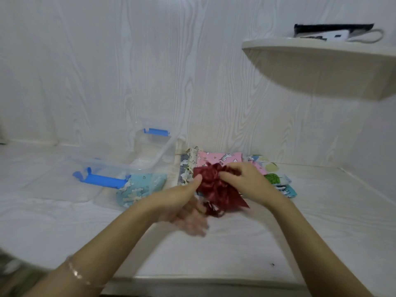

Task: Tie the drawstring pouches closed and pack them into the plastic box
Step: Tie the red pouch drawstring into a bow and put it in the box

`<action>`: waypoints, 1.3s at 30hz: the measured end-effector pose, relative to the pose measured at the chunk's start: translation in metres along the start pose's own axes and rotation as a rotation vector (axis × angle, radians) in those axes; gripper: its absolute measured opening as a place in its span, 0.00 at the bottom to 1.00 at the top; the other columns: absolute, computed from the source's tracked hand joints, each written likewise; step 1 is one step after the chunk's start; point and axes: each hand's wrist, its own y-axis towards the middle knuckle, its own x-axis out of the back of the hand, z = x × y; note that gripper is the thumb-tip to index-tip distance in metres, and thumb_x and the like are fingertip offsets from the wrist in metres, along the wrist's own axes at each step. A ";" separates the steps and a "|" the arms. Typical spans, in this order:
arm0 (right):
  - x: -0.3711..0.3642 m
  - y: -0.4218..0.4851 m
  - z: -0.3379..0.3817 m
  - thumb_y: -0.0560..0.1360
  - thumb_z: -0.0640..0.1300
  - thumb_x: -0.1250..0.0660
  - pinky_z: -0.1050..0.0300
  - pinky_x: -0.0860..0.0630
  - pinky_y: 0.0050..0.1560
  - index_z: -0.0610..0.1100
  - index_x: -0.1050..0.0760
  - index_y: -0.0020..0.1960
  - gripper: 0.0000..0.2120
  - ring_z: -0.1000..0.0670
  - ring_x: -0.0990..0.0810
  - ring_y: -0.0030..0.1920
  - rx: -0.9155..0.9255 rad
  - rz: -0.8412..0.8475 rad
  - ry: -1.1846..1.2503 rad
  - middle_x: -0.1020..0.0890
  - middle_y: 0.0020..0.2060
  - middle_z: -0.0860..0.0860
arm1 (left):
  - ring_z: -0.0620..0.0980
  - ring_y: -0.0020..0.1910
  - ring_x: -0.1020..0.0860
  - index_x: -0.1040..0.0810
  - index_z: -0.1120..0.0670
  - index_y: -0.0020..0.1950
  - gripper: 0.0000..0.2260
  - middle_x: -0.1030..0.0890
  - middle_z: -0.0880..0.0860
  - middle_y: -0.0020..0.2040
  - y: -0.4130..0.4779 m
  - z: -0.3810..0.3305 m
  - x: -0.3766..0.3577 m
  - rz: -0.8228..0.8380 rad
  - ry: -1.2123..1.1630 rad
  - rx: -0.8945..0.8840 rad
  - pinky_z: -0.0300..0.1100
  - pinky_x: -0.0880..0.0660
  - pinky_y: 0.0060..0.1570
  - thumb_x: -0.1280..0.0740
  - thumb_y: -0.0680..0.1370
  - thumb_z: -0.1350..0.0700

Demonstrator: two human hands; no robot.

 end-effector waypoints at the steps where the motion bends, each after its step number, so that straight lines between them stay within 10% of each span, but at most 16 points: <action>1: 0.007 0.008 0.009 0.75 0.49 0.32 0.56 0.32 0.37 0.39 0.23 0.37 0.14 0.54 0.26 0.32 -0.001 0.005 0.033 0.23 0.30 0.51 | 0.61 0.47 0.17 0.24 0.67 0.60 0.42 0.17 0.65 0.51 0.000 -0.009 0.003 0.009 -0.088 -0.026 0.50 0.20 0.52 0.54 0.76 0.30; 16: 0.045 0.106 0.177 0.74 0.49 0.32 0.49 0.25 0.45 0.40 0.18 0.45 0.12 0.46 0.22 0.38 0.397 -0.048 0.066 0.17 0.44 0.36 | 0.59 0.53 0.18 0.22 0.58 0.56 0.27 0.16 0.61 0.50 -0.072 -0.140 0.124 -0.225 -0.312 -0.494 0.50 0.22 0.56 0.52 0.81 0.40; 23: -0.024 0.173 0.167 0.76 0.47 0.32 0.59 0.30 0.42 0.38 0.18 0.45 0.12 0.54 0.26 0.37 0.187 0.224 -0.048 0.20 0.38 0.48 | 0.59 0.50 0.18 0.22 0.60 0.54 0.21 0.18 0.60 0.51 -0.028 -0.104 0.188 -0.258 -0.232 -0.161 0.54 0.23 0.58 0.48 0.81 0.46; 28: -0.063 0.200 0.146 0.75 0.48 0.31 0.55 0.32 0.43 0.32 0.22 0.43 0.17 0.49 0.28 0.38 0.092 0.451 -0.236 0.23 0.35 0.46 | 0.64 0.41 0.17 0.28 0.70 0.60 0.41 0.21 0.69 0.55 -0.006 -0.067 0.208 -0.264 -0.077 0.131 0.50 0.19 0.46 0.59 0.79 0.34; 33: -0.092 0.192 0.155 0.75 0.52 0.31 0.57 0.36 0.37 0.43 0.31 0.34 0.18 0.50 0.32 0.31 0.131 0.647 -0.434 0.29 0.31 0.48 | 0.52 0.25 0.20 0.22 0.65 0.41 0.24 0.18 0.61 0.32 -0.023 -0.071 0.214 -0.580 0.481 0.104 0.39 0.21 0.31 0.47 0.84 0.50; 39: -0.098 0.186 0.176 0.78 0.56 0.36 0.56 0.24 0.56 0.44 0.23 0.64 0.20 0.48 0.16 0.52 -0.025 1.011 -0.520 0.20 0.60 0.49 | 0.54 0.45 0.17 0.24 0.61 0.62 0.13 0.19 0.56 0.55 -0.013 -0.051 0.207 -0.355 0.818 0.201 0.44 0.19 0.48 0.37 0.81 0.56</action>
